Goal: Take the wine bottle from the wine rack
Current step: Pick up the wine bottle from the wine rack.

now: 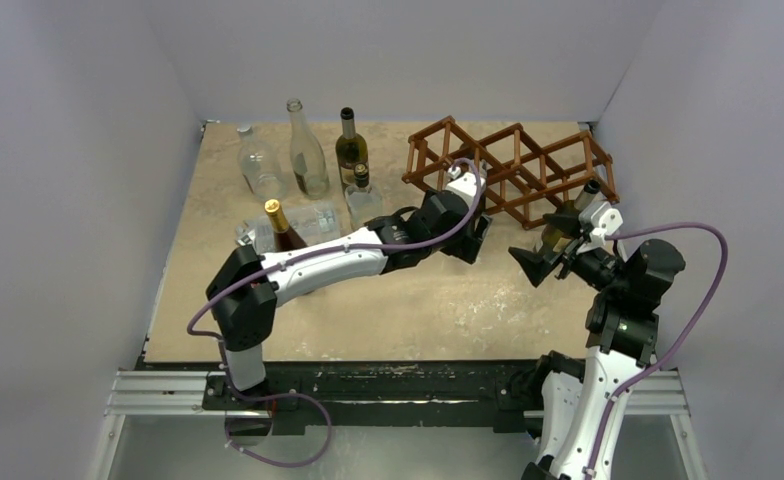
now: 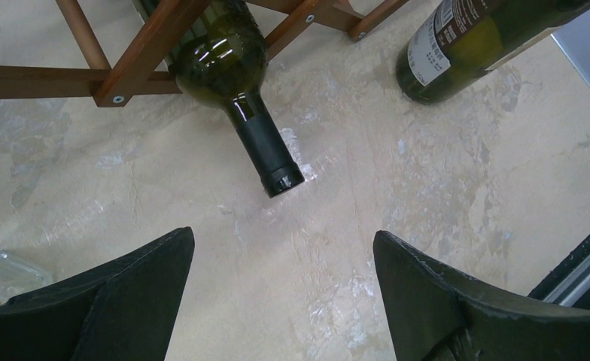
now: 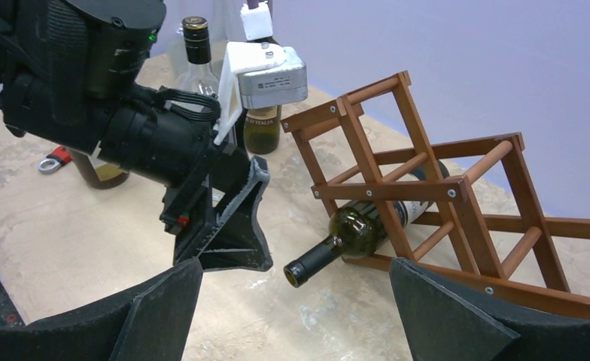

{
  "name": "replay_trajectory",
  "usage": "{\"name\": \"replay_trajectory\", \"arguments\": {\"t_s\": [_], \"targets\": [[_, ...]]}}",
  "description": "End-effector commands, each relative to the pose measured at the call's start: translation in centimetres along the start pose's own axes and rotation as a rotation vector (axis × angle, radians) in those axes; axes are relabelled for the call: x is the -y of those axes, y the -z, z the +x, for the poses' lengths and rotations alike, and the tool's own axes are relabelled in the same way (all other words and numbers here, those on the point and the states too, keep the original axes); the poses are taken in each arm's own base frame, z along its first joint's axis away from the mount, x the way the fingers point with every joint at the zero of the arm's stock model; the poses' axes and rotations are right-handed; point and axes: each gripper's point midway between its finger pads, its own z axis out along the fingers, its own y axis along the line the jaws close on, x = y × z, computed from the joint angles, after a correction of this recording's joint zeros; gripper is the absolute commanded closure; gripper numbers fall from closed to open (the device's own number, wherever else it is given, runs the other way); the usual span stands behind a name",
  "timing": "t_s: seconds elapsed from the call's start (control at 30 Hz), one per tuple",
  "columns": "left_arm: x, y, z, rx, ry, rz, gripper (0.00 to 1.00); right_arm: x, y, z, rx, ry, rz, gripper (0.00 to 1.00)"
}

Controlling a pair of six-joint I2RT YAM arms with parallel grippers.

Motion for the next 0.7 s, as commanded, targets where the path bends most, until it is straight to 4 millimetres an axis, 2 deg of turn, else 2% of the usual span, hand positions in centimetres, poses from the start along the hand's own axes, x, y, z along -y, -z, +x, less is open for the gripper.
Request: {"name": "replay_trajectory", "arguments": {"t_s": [0.0, 0.2, 0.4, 0.67], "targets": [[-0.2, -0.9, -3.6, 0.106, 0.012, -0.019, 0.12, 0.7, -0.1, 0.0, 0.005, 0.004, 0.03, 0.01], [-0.3, -2.9, -4.0, 0.135, 0.025, -0.023, 0.12, 1.0, -0.2, 0.1, 0.003, -0.002, 0.037, 0.01], [-1.1, -5.5, -3.3, 0.128, 0.058, -0.044, 0.12, 1.2, -0.2, 0.2, 0.002, -0.008, 0.043, 0.01], [-1.7, -7.7, -2.8, 0.137, 0.096, -0.064, 0.12, 1.3, -0.2, 0.3, 0.0, -0.009, 0.049, 0.01]]}}
